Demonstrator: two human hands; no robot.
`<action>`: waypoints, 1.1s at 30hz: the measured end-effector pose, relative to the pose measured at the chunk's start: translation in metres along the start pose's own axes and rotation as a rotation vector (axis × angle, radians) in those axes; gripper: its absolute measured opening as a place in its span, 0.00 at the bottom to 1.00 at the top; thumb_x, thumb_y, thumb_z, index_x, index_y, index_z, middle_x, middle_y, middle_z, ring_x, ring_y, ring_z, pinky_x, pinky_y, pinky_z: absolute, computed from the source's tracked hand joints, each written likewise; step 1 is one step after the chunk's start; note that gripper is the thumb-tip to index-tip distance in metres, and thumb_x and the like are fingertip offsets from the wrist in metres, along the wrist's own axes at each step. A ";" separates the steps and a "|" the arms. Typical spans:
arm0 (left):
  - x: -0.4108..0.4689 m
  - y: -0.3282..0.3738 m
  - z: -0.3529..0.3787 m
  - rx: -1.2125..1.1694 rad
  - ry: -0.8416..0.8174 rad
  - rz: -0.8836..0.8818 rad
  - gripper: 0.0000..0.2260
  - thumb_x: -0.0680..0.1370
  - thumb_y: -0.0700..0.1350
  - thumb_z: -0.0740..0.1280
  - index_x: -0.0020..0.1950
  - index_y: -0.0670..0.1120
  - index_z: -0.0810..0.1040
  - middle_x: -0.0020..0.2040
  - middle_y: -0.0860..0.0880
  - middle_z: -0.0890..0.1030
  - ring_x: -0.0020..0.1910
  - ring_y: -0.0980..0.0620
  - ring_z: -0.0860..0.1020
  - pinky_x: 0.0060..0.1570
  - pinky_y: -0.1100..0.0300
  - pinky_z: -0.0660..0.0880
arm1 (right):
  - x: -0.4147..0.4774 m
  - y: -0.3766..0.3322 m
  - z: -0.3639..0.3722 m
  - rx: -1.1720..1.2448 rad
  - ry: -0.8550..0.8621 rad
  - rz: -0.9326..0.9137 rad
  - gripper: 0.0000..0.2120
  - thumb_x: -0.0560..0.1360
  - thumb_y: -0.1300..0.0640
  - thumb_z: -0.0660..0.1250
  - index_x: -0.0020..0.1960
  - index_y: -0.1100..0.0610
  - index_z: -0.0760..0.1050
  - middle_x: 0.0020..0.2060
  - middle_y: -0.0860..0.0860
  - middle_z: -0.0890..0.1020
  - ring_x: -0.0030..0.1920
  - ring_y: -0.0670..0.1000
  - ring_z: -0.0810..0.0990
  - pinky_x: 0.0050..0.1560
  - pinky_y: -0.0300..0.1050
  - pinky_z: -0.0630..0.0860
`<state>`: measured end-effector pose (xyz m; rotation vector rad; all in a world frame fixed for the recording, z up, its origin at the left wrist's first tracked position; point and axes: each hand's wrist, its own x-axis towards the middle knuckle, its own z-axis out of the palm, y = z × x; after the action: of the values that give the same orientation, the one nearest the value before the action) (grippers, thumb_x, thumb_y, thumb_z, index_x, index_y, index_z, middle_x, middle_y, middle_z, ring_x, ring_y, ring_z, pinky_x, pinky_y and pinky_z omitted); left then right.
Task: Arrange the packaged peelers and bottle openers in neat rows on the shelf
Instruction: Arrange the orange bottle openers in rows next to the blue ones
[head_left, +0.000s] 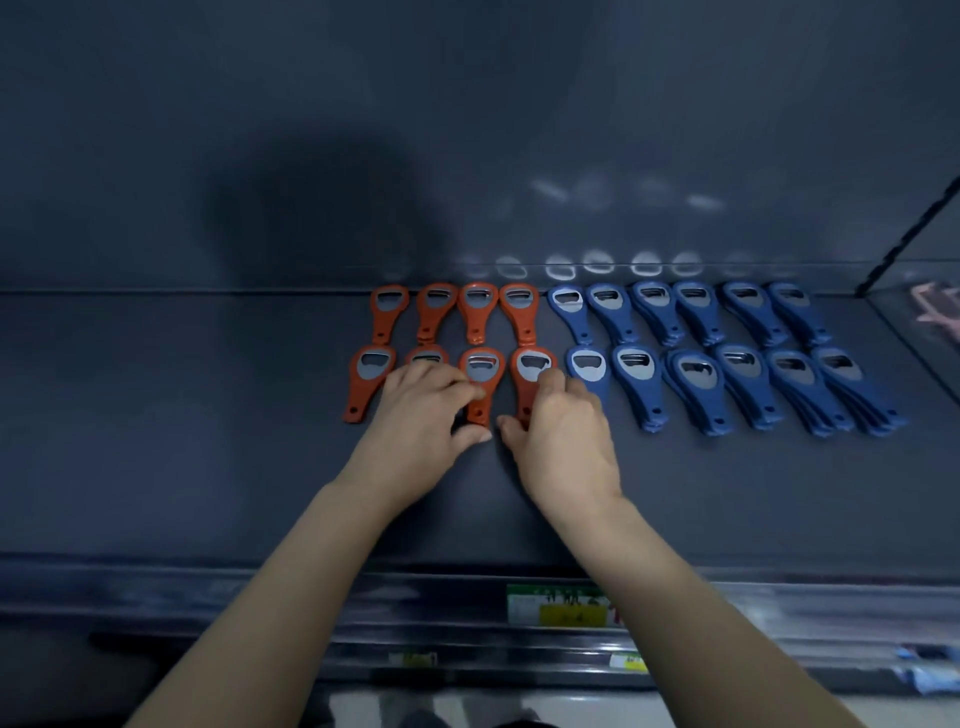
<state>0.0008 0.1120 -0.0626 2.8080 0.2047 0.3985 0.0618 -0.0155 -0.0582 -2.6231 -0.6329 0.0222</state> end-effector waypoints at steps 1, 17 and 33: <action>-0.001 0.001 0.001 -0.005 0.009 -0.005 0.19 0.73 0.50 0.70 0.62 0.45 0.77 0.60 0.49 0.76 0.64 0.49 0.67 0.61 0.62 0.52 | -0.001 0.000 0.001 -0.005 0.002 -0.019 0.18 0.76 0.51 0.65 0.60 0.60 0.67 0.56 0.58 0.74 0.58 0.57 0.71 0.52 0.46 0.69; -0.010 0.012 0.006 0.059 0.070 0.061 0.10 0.72 0.40 0.72 0.51 0.37 0.82 0.49 0.43 0.80 0.48 0.40 0.76 0.53 0.53 0.73 | -0.009 -0.003 0.009 -0.026 0.075 0.041 0.10 0.78 0.59 0.59 0.58 0.60 0.70 0.53 0.56 0.75 0.55 0.55 0.71 0.53 0.42 0.65; -0.033 -0.026 -0.015 0.018 0.281 -0.163 0.07 0.71 0.39 0.73 0.48 0.40 0.80 0.49 0.41 0.77 0.48 0.40 0.75 0.47 0.46 0.72 | -0.018 -0.033 0.010 0.043 0.118 -0.063 0.15 0.76 0.54 0.65 0.59 0.60 0.72 0.55 0.57 0.75 0.56 0.57 0.71 0.51 0.47 0.70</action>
<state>-0.0379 0.1352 -0.0649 2.7172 0.4956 0.7537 0.0304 0.0077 -0.0548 -2.5403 -0.6655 -0.1357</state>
